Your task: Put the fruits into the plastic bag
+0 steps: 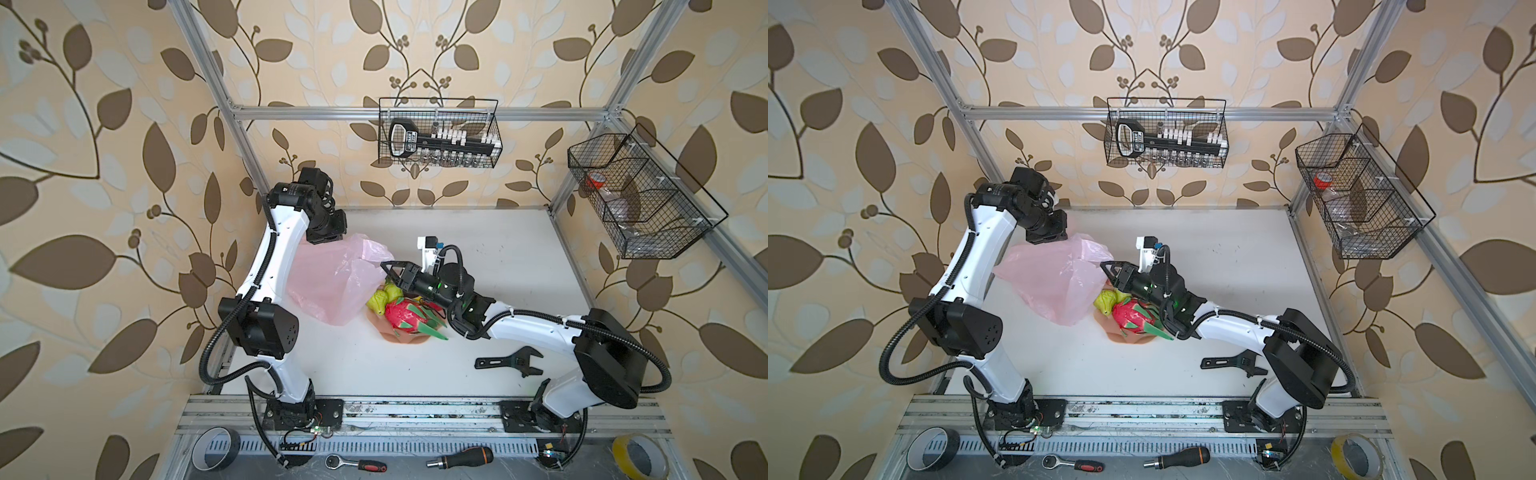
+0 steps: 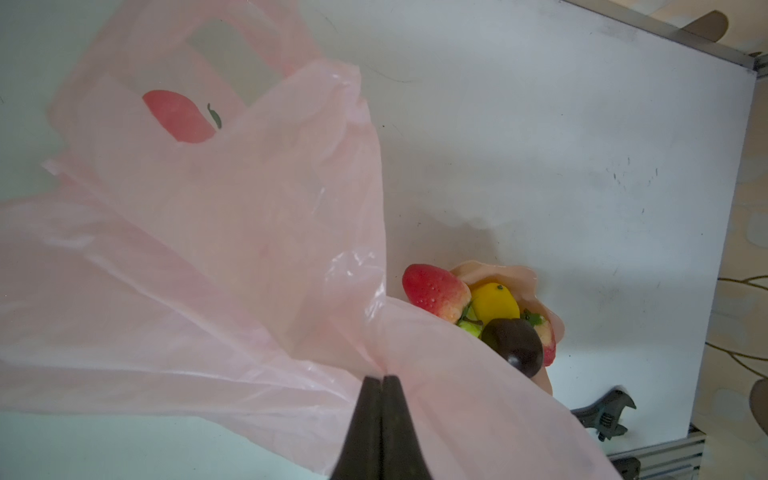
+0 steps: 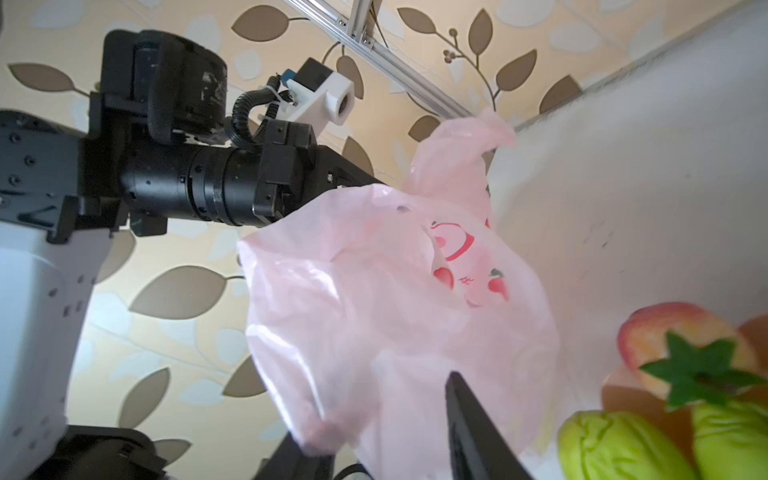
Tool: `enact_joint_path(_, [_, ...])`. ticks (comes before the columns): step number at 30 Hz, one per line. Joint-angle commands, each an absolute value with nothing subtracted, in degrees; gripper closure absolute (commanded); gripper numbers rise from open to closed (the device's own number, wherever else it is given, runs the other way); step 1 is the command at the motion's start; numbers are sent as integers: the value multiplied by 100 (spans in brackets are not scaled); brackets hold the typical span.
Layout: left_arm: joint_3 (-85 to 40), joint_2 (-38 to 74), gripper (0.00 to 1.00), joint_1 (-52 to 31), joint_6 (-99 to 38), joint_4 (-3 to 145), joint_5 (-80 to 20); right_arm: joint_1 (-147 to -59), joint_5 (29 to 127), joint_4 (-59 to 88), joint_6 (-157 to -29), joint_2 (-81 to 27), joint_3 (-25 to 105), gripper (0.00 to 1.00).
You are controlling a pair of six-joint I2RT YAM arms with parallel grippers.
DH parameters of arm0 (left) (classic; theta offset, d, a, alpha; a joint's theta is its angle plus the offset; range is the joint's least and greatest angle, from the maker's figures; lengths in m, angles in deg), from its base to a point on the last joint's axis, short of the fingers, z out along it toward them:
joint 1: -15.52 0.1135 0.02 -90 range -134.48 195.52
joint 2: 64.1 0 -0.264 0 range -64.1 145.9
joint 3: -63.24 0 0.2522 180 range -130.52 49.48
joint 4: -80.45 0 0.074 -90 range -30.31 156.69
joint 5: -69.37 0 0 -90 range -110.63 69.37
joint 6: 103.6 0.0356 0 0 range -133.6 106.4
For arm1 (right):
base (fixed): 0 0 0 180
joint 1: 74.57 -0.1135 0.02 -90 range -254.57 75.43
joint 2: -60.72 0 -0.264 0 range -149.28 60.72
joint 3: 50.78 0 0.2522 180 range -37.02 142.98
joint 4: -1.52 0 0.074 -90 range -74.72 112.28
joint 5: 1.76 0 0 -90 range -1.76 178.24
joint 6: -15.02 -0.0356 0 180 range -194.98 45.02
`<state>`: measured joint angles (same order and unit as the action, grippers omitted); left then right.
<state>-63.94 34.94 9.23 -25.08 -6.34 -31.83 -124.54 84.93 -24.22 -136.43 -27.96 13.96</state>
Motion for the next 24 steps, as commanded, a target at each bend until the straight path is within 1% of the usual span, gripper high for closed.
enact_joint_path(1, [-6121, 2880, 100, 969, -1927, -403, -2942, -12553, 8362, -2087, -14087, -2489, 1179, 36])
enact_joint_path(3, [-5834, 2591, 100, 972, -1672, -173, -2831, -12529, 8370, -1645, -13943, -2170, 1107, 26])
enact_joint_path(4, [-5705, 2465, 100, 972, -1544, -89, -2768, -12511, 8397, -1343, -13777, -1973, 1093, 22])
enact_joint_path(10, [-5423, 2226, 100, 972, -930, -165, -2493, -12468, 9049, 544, -12370, -730, 1213, 16])
enact_joint_path(12, [-5384, 2150, 100, 967, -719, -193, -2413, -12357, 9226, 1056, -11926, -401, 1258, 11])
enact_joint_path(14, [-5330, 2045, 100, 970, -549, -197, -2335, -12033, 8955, 1289, -11710, -199, 1262, 7])
enact_joint_path(16, [-5240, 1953, 100, 967, -460, -169, -2291, -11523, 8203, 1311, -11615, -237, 1304, 5])
enact_joint_path(19, [-5363, 1939, 100, 972, -343, -193, -2243, -11003, 7250, 1464, -11591, -748, 1759, 5])
enact_joint_path(21, [-5531, 1982, 100, 963, -289, -238, -2156, -11006, 6871, 1537, -11453, -1221, 2242, 5])
enact_joint_path(24, [-5785, 2087, 100, 955, -188, -305, -2181, -11255, 6531, 1639, -11319, -2022, 3108, 5])
